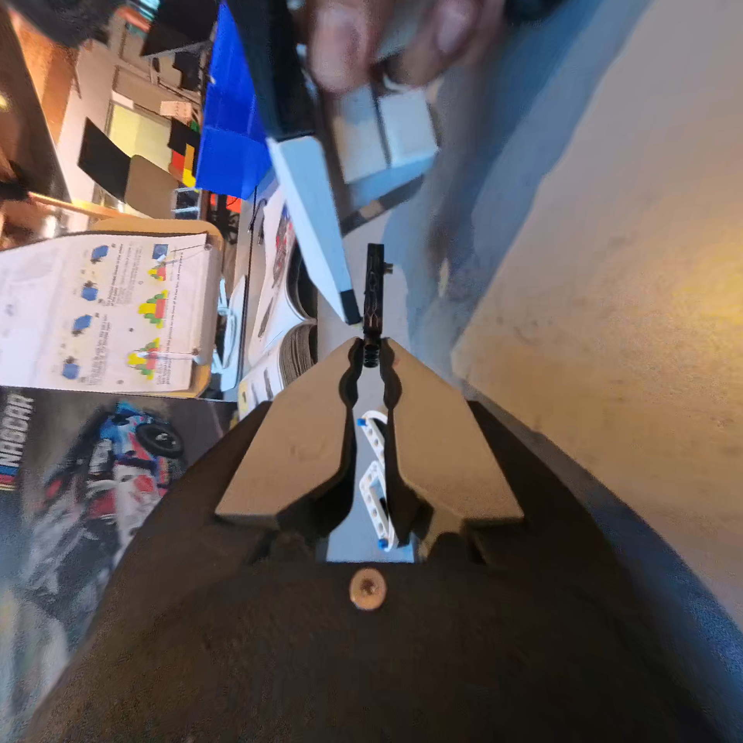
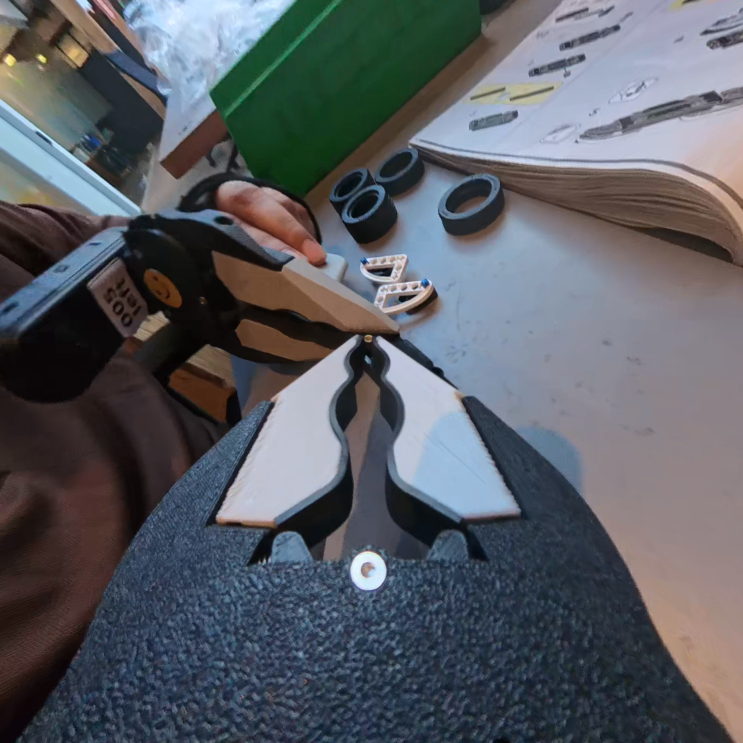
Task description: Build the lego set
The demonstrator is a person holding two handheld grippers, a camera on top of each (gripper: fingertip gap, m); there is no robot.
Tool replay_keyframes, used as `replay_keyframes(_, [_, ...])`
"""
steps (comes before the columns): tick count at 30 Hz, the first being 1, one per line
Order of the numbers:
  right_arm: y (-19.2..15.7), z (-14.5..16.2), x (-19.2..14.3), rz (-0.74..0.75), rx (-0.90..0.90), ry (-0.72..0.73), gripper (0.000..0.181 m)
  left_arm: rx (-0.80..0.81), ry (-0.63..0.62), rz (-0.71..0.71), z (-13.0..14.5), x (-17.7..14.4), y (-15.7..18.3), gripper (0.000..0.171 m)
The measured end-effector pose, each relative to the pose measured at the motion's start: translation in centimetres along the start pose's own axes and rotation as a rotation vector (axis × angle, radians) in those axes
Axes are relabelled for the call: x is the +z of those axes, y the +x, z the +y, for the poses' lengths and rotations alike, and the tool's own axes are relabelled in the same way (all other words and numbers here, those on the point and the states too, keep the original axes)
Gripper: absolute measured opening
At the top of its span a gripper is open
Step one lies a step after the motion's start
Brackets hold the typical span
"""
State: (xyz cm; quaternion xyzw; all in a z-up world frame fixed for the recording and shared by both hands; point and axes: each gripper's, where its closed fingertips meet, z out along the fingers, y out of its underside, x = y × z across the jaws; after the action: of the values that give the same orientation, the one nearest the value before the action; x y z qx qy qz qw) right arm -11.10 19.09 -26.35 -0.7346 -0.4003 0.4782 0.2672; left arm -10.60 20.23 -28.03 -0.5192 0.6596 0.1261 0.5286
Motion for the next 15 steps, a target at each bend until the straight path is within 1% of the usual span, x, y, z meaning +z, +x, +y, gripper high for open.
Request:
replay_keyframes(2, [0.4,0.2,0.0,0.041,-0.026,-0.017,0.002,0.056,-0.032,0.006,0.2,0.2,0.6,0.006])
replay_keyframes(4, [0.4,-0.1,-0.2,0.055,-0.049,-0.025,0.011,0.072,-0.043,0.01,0.2,0.2,0.8,0.006])
replay_keyframes(5, [0.3,0.0,-0.2,0.054,-0.062,-0.039,0.013,0.084,-0.055,0.006,0.3,0.2,0.8,0.006])
replay_keyframes(8, [0.6,1.0,0.2,0.093,-0.116,-0.107,0.012,0.102,-0.069,-0.008,0.5,0.3,0.6,0.006])
replay_keyframes(11, [0.6,1.1,0.5,0.087,-0.118,-0.106,0.01,0.161,-0.081,-0.032,0.5,0.3,0.6,0.007])
replay_keyframes(15, [0.3,1.6,0.7,0.058,-0.108,-0.113,0.005,0.192,-0.086,-0.027,0.4,0.3,1.1,0.007])
